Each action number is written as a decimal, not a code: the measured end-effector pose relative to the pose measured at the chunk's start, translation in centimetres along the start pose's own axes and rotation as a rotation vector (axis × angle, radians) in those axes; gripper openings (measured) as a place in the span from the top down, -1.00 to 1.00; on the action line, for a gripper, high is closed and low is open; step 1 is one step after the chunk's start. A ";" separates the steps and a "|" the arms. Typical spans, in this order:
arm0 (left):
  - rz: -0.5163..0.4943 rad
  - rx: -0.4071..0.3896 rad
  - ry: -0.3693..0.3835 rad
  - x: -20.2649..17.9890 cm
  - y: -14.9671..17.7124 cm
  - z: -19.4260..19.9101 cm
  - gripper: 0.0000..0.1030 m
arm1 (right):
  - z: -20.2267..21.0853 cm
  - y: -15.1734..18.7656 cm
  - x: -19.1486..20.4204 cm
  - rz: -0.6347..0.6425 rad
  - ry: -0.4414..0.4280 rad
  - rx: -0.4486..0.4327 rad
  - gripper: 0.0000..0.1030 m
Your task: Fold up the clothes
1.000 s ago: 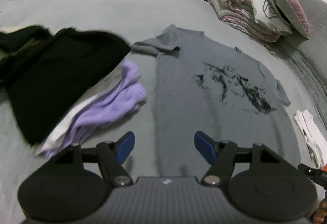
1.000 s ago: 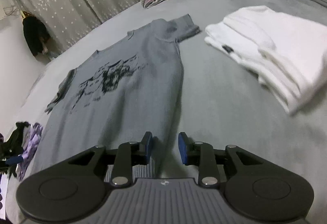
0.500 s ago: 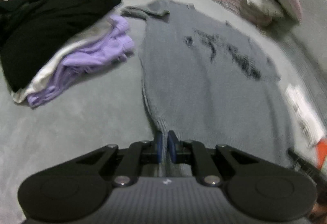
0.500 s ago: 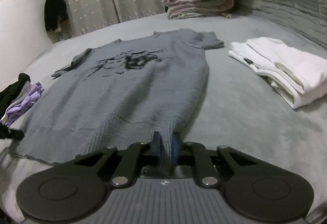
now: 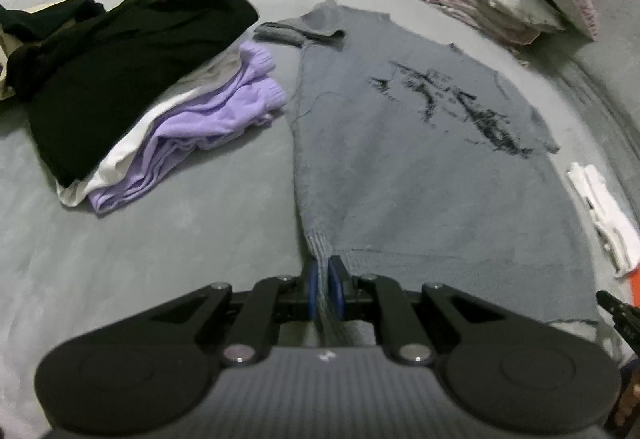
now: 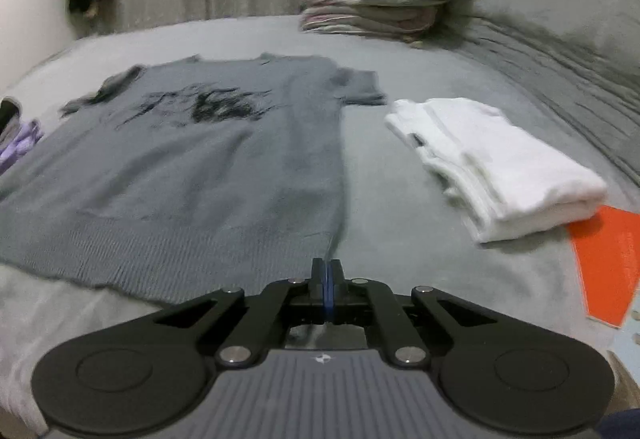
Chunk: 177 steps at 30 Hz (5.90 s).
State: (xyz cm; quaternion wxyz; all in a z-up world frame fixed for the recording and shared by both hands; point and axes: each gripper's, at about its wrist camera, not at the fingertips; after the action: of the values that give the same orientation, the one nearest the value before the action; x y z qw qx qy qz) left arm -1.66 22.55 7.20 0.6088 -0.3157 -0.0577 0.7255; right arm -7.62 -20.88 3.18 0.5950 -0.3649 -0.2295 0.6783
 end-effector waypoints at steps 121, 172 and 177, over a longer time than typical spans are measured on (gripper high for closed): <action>-0.028 0.185 0.258 -2.0 -5.9 -5.9 -0.22 | -34.4 -33.4 10.6 0.472 -0.176 -0.035 0.71; -0.053 0.098 0.096 -5.0 -5.7 -6.0 -0.22 | -36.6 -36.0 21.1 0.551 -0.142 -0.136 0.79; -0.056 0.089 0.091 -5.1 -6.4 -6.3 -0.22 | -38.6 -33.9 22.8 0.630 -0.076 -0.123 0.65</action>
State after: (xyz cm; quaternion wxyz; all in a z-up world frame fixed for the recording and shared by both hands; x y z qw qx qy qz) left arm 7.39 17.61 7.17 0.6441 -0.3191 -0.0063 0.6952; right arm 43.17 2.89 -0.85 0.3234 -0.4277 -0.1677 0.8273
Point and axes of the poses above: each gripper's, at about its wrist camera, not at the fingertips, and z roughly against the way its jaws point, x to its left, y to its underside, and after that the axes turned 12 degrees about z, right-handed
